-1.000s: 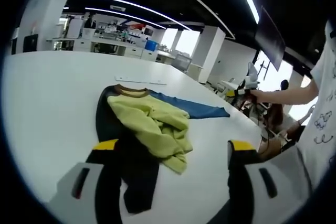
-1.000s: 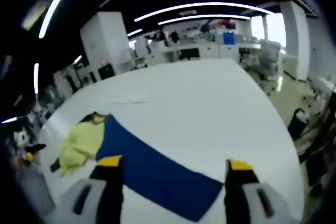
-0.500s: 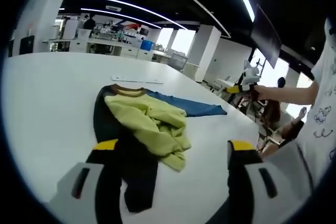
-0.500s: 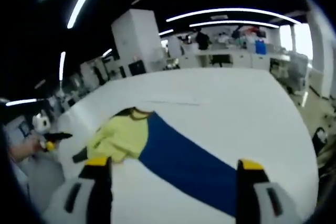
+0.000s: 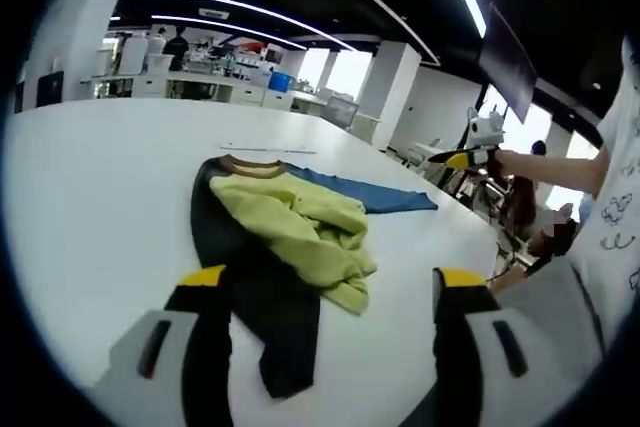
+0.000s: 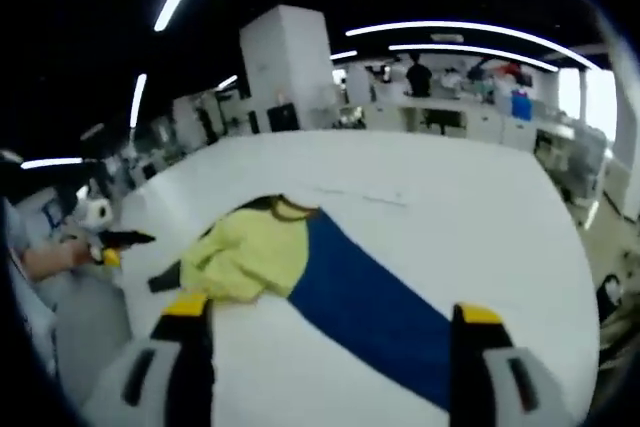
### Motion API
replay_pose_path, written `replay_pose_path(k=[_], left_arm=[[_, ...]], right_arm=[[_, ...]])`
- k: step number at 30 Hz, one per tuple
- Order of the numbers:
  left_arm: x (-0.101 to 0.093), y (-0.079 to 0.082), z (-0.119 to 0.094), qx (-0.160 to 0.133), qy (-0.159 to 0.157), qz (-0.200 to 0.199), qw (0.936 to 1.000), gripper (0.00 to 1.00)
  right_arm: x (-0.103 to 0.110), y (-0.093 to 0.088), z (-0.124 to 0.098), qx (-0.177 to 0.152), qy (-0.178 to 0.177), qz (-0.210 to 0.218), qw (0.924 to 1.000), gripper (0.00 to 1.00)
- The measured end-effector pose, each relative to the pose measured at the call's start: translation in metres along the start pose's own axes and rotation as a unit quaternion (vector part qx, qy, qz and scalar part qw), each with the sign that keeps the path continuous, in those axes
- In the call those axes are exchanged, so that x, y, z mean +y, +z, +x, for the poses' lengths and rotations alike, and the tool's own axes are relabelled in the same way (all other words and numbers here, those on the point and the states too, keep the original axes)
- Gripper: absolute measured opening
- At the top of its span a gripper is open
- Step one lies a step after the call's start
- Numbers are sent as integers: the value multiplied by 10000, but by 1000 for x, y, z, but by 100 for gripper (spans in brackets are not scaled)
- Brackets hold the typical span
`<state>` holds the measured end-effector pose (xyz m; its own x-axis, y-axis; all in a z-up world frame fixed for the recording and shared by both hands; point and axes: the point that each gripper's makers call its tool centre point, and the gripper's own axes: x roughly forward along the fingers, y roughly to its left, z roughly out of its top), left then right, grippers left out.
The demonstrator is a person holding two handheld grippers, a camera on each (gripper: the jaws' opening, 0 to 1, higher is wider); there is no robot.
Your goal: Fold the garment on the visible template until the final outline fits inside the template.
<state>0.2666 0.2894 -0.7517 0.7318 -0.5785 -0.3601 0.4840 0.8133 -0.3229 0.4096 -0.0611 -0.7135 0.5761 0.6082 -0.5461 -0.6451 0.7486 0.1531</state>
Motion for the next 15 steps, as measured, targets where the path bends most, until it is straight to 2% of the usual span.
replay_pose_path(k=[4, 10, 15], left_arm=[[4, -5, 2, 40, -13, 0, 10000, 80], [2, -2, 3, 99, -15, 36, 9999, 80], [7, -9, 3, 199, 17, 89, 9998, 78]], right_arm=[[2, -4, -1, 31, 13, 2, 10000, 99], [8, 1, -6, -20, 29, -58, 10000, 99], [9, 0, -6, 4, 28, -126, 9999, 99]])
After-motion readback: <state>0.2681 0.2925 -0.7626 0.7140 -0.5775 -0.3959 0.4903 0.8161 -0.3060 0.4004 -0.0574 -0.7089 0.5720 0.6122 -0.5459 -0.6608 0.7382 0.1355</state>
